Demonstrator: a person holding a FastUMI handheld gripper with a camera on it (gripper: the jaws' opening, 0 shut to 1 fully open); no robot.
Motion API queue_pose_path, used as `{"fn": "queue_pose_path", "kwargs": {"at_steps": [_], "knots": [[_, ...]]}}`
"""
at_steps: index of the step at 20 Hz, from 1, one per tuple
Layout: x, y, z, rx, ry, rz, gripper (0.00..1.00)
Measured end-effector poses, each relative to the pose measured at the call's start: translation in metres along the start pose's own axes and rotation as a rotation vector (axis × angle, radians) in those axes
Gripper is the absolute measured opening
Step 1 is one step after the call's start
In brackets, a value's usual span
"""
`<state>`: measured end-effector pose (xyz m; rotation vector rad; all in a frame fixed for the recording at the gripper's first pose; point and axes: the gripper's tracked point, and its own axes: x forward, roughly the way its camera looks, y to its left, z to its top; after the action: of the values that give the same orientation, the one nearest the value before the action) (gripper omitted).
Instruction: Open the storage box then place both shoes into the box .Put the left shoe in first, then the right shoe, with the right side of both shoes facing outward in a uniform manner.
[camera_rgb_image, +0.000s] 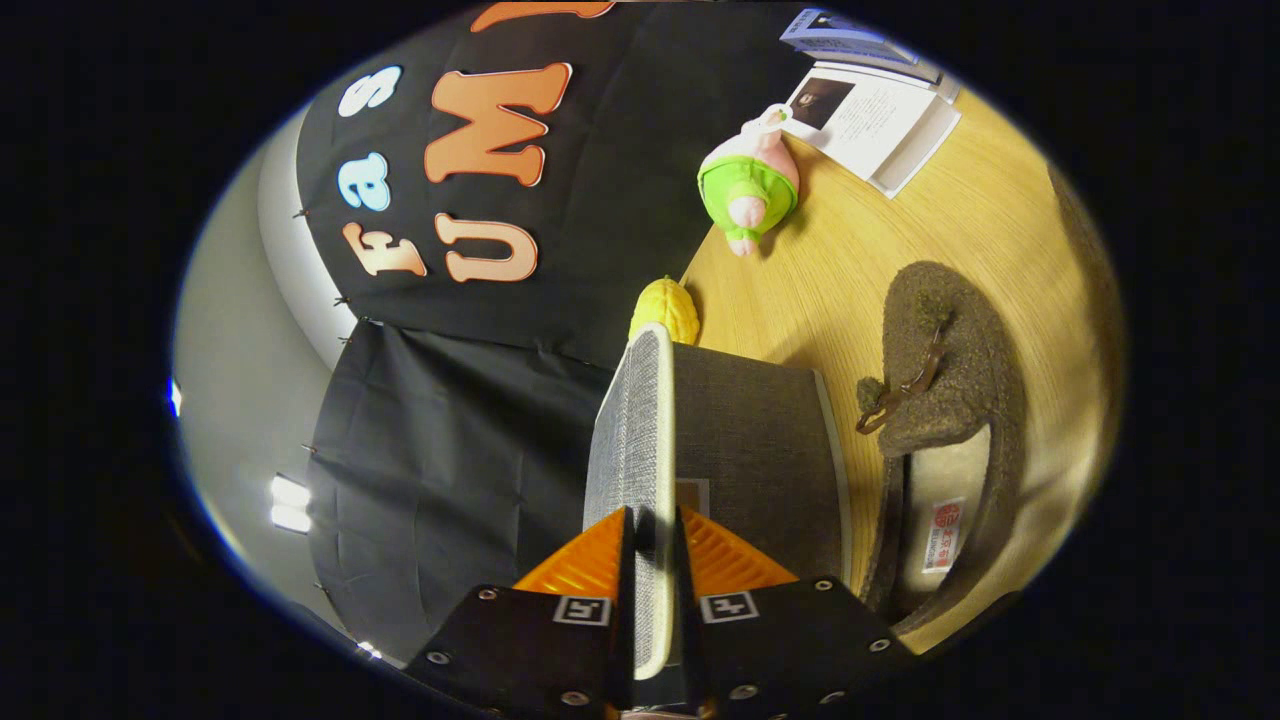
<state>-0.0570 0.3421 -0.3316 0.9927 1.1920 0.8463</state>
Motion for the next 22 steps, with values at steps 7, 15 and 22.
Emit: {"fn": "queue_pose_path", "kwargs": {"at_steps": [7, 15, 22], "knots": [[-0.013, 0.062, 0.001, -0.015, -0.077, -0.009, 0.01], [0.012, 0.175, -0.008, -0.152, -0.242, -0.099, 0.01], [0.075, 0.233, -0.054, -0.292, -0.299, -0.198, 0.01]]}}
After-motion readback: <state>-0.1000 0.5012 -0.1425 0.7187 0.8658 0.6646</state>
